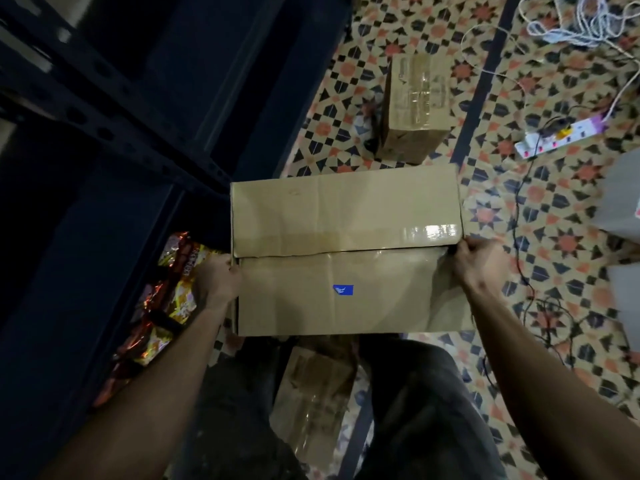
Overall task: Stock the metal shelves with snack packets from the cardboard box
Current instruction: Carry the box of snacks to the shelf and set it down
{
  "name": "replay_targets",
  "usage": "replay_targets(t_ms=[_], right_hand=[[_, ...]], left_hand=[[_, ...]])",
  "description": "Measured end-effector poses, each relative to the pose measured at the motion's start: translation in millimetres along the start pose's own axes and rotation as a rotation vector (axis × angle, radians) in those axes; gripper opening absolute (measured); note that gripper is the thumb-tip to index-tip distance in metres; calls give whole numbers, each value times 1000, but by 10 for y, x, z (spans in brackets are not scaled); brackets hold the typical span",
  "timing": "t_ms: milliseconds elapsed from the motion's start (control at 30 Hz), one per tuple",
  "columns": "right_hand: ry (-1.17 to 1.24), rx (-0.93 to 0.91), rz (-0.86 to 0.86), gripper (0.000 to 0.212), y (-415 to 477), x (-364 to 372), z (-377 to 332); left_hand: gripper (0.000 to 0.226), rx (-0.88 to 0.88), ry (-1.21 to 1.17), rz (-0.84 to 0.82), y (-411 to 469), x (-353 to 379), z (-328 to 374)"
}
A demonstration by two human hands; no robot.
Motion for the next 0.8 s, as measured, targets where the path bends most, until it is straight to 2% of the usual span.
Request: replay_targets(t_ms=[133, 433, 567, 800], right_hand=[[-68, -34, 76, 26, 289, 279, -40], [31, -15, 190, 24, 574, 888, -21], [76, 16, 259, 28, 616, 994, 21], [87, -40, 428, 26, 765, 1337, 156]], left_hand=[[19, 38, 27, 25, 375, 377, -9], [21, 86, -27, 70, 1023, 888, -160], [19, 145, -20, 105, 1260, 963, -142], [19, 237, -76, 258, 1444, 958, -94]])
Point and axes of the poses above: each hand's wrist, its own y-axis towards the middle knuckle, its own x-axis out of the palm, z = x × y, the point moved 10 cm from there along y, towards the middle knuckle, and after that the axes turned 2 degrees about x, right-handed, at the moved point
